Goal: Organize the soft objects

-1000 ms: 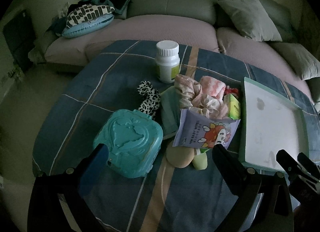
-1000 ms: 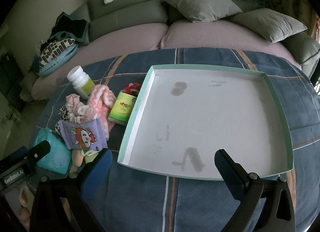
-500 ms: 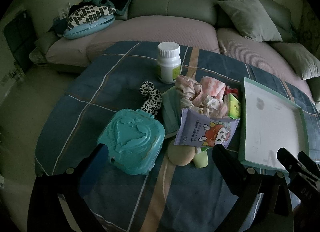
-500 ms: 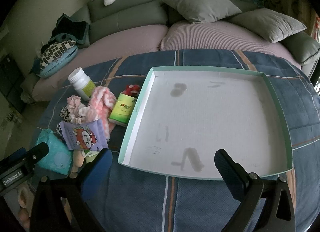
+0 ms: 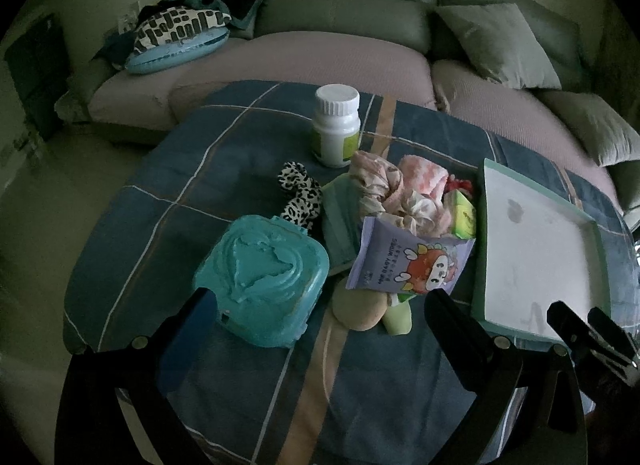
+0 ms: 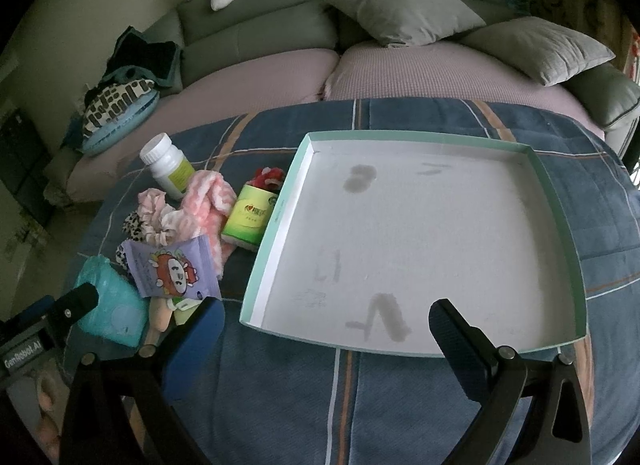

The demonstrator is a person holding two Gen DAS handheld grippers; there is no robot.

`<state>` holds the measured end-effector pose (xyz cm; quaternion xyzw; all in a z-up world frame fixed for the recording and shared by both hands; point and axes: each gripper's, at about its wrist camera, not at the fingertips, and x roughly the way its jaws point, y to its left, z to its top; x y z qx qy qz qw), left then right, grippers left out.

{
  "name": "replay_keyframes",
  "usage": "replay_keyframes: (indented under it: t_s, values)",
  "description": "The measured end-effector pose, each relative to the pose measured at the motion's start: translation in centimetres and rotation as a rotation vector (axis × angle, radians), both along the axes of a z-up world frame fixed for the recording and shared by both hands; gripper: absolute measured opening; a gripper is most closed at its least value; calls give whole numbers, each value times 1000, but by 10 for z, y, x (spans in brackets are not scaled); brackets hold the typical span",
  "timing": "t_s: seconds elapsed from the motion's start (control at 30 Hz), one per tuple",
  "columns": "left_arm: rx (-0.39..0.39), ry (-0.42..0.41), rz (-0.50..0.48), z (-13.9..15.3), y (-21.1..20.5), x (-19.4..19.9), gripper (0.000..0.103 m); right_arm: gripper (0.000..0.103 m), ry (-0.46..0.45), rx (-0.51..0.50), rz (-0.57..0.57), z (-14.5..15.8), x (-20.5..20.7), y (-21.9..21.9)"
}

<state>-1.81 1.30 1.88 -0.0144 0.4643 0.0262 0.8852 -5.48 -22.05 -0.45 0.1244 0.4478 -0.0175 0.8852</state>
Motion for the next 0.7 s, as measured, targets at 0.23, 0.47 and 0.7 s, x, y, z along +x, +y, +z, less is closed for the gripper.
replay_keyframes:
  t_s: [0.23, 0.47, 0.7]
  values:
    - [-17, -6, 16, -1, 6, 3, 103, 103, 3, -16, 11, 0, 0, 3]
    - [-48, -30, 12, 0, 10, 5, 103, 103, 12, -30, 24, -1, 0, 7]
    - [-137, -74, -14, 14, 18, 10, 103, 103, 11, -29, 62, 2, 4, 14]
